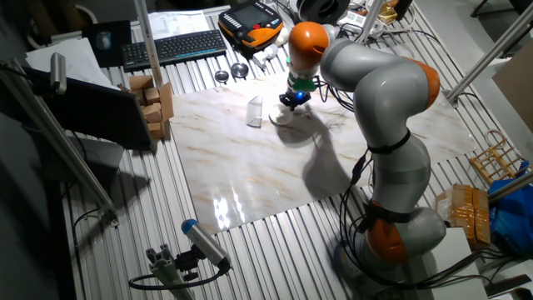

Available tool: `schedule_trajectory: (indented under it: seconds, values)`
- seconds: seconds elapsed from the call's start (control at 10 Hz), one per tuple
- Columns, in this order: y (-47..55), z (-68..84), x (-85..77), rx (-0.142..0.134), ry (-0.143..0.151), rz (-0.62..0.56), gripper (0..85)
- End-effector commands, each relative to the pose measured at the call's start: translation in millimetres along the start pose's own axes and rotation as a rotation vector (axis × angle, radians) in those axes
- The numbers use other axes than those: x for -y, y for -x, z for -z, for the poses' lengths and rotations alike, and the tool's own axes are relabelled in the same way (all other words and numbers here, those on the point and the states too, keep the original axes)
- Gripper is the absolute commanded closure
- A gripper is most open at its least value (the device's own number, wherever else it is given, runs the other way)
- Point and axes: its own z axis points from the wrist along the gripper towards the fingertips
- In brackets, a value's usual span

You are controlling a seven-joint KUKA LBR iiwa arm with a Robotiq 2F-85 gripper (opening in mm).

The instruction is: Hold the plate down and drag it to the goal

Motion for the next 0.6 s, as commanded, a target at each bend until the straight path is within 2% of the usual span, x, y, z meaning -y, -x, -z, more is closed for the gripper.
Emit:
schedule_trajectory:
  seconds: [0.0,0.2,0.5]
  values:
    - [-0.6,-2.0,3.0,-0.004,-0.002,0.0,85.0]
    - [-2.2,-4.1,6.8,-0.014,-0.009,-0.005,85.0]
    - [-6.1,-10.1,14.9,-0.008,-0.028,0.006,85.0]
